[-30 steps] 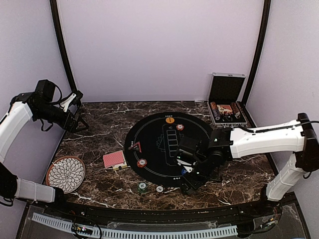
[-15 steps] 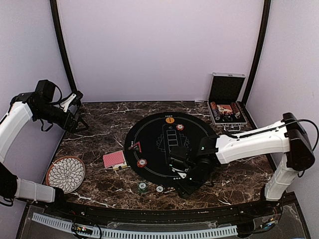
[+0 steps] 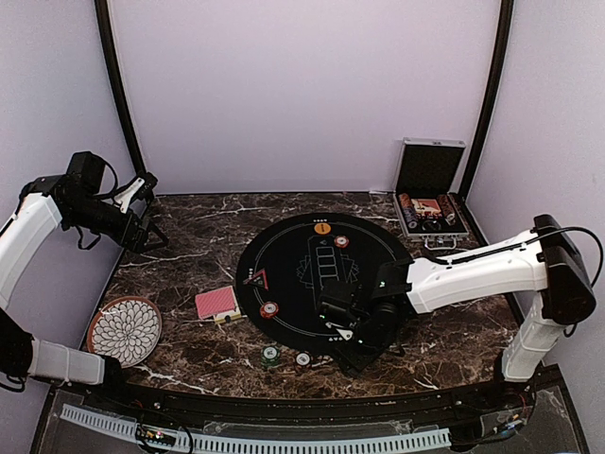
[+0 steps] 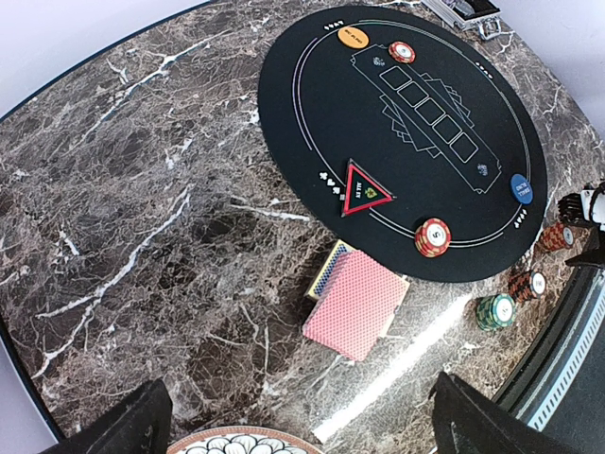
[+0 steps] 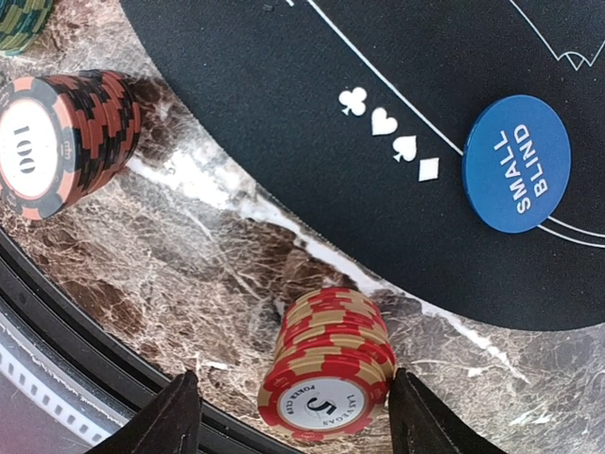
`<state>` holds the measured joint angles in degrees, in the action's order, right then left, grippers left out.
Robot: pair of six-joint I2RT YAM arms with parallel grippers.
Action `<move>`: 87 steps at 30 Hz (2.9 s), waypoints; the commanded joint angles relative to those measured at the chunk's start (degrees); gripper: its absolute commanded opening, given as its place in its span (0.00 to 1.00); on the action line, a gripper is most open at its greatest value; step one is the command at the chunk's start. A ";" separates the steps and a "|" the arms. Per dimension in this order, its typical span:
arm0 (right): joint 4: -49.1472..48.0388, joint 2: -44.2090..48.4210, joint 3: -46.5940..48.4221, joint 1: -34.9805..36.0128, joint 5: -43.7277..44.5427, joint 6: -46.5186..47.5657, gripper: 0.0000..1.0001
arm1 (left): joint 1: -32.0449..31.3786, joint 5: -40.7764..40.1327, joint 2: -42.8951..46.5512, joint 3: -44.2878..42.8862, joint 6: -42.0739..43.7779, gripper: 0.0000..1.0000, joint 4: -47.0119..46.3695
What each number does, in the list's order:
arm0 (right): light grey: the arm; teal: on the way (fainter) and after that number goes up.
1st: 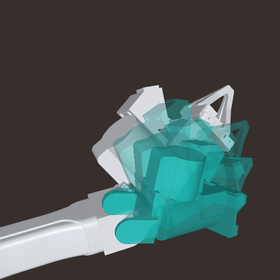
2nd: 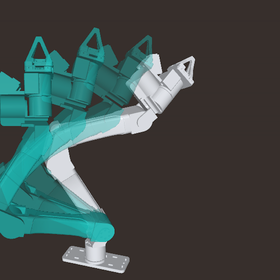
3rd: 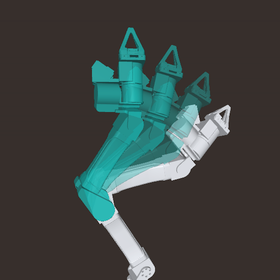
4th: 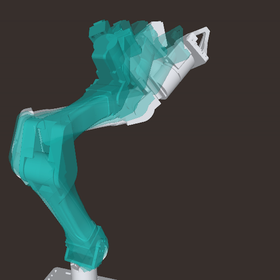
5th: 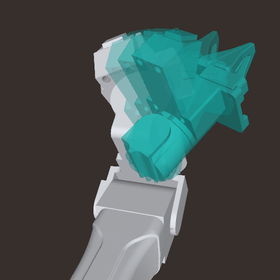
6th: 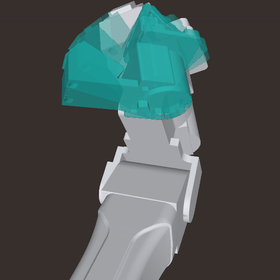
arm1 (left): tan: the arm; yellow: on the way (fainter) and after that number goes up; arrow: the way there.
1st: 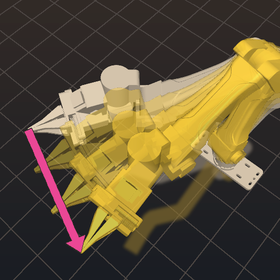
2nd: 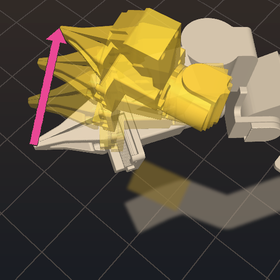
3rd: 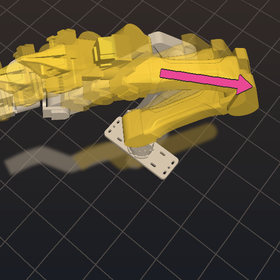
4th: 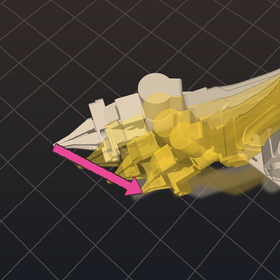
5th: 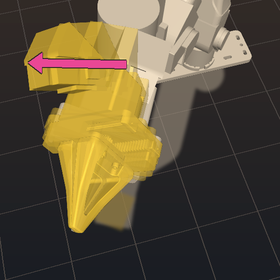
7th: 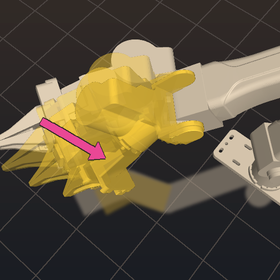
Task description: Distribute texas hold em gaming equipment
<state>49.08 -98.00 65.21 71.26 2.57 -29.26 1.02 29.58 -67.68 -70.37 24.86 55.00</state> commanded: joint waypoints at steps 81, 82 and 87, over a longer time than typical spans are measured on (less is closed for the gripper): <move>-2.51 0.49 1.29 -17.85 4.83 3.40 0.20 | 0.20 0.64 1.12 -1.49 0.34 0.99 1.24; -3.32 0.18 0.98 -18.50 4.75 3.49 0.20 | 0.21 0.60 1.08 -1.45 0.40 0.99 1.18; -6.45 -1.80 -0.51 -20.16 4.57 3.33 0.20 | 0.21 0.71 1.05 -1.59 0.29 0.99 1.15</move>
<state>47.20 -98.43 66.02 52.18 6.50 -26.24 1.02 29.56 -67.68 -70.37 24.86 55.00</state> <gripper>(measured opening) 0.395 0.988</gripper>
